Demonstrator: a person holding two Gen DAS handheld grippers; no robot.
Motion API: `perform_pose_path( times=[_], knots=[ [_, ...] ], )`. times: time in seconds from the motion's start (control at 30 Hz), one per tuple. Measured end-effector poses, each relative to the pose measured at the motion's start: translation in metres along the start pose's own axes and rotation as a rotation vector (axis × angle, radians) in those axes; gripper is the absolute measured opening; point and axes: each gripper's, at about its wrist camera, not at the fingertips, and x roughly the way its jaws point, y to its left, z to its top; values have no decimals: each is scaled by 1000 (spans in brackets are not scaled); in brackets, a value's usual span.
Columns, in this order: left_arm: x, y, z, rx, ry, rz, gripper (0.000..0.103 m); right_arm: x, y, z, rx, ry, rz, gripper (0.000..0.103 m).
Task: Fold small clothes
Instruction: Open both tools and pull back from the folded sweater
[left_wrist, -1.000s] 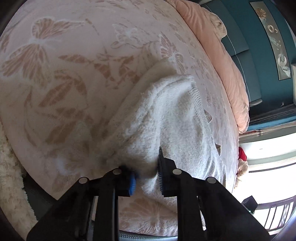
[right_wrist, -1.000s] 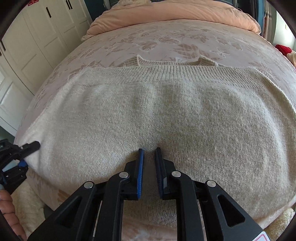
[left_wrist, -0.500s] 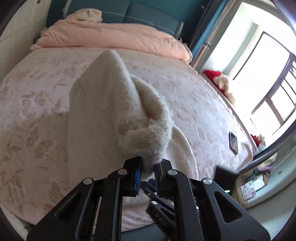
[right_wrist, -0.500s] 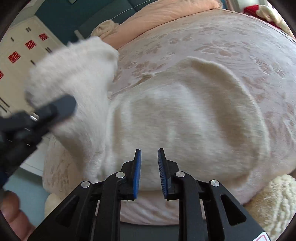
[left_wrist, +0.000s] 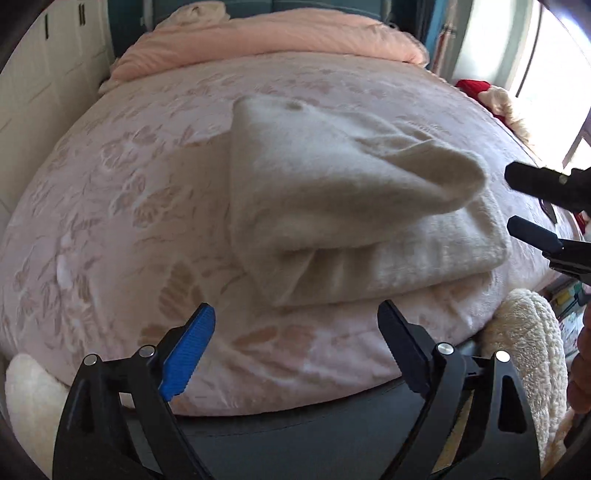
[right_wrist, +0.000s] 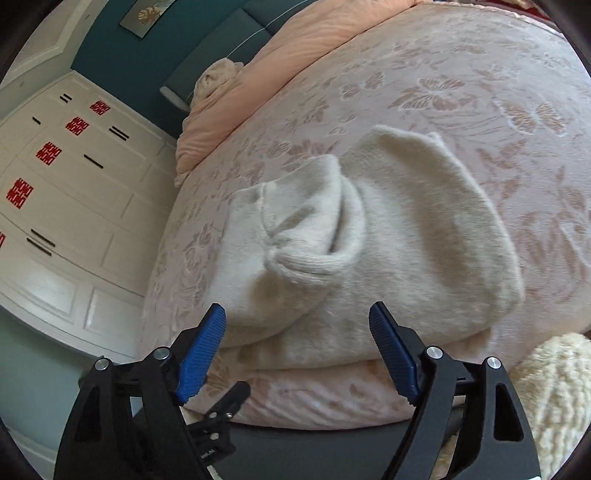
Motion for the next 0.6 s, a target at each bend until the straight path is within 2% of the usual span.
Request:
perform_pose_path(
  times=[0.07, 0.17, 0.23, 0.27, 0.3, 0.33, 0.37, 0.4, 0.43, 0.5, 0.57, 0.6],
  knots=[
    [7, 8, 4, -59, -4, -22, 89, 21, 10, 8, -18, 19, -46, 80],
    [17, 8, 11, -50, -29, -2, 89, 46, 14, 19, -10, 42, -118, 79],
    [20, 6, 14, -26, -49, -20, 82, 58, 19, 27, -32, 71, -120, 48],
    [22, 5, 17, -23, -40, -49, 57, 58, 24, 31, -56, 79, -128, 17],
    [26, 6, 19, -31, -4, -57, 45, 49, 32, 38, -73, 57, -94, 17],
    [27, 10, 21, -60, 17, -46, 27, 31, 42, 42, -83, 5, -12, 16],
    [25, 16, 21, -93, 21, -73, 19, 9, 52, 48, -93, -43, 73, 15],
    [20, 20, 22, -117, 19, -103, 16, -11, 59, 52, -106, -79, 127, 14],
    [14, 23, 23, -131, 9, -137, 14, -29, 64, 53, -131, -117, 148, 14],
    [4, 18, 25, -123, -4, -171, 10, -51, 58, 50, -171, -177, 95, 14],
    [4, 6, 29, -91, 3, -172, 9, -46, 22, 42, -158, -174, -59, 14],
    [8, 1, 29, -79, 11, -162, 9, -31, -8, 35, -133, -125, -165, 14]
  ],
)
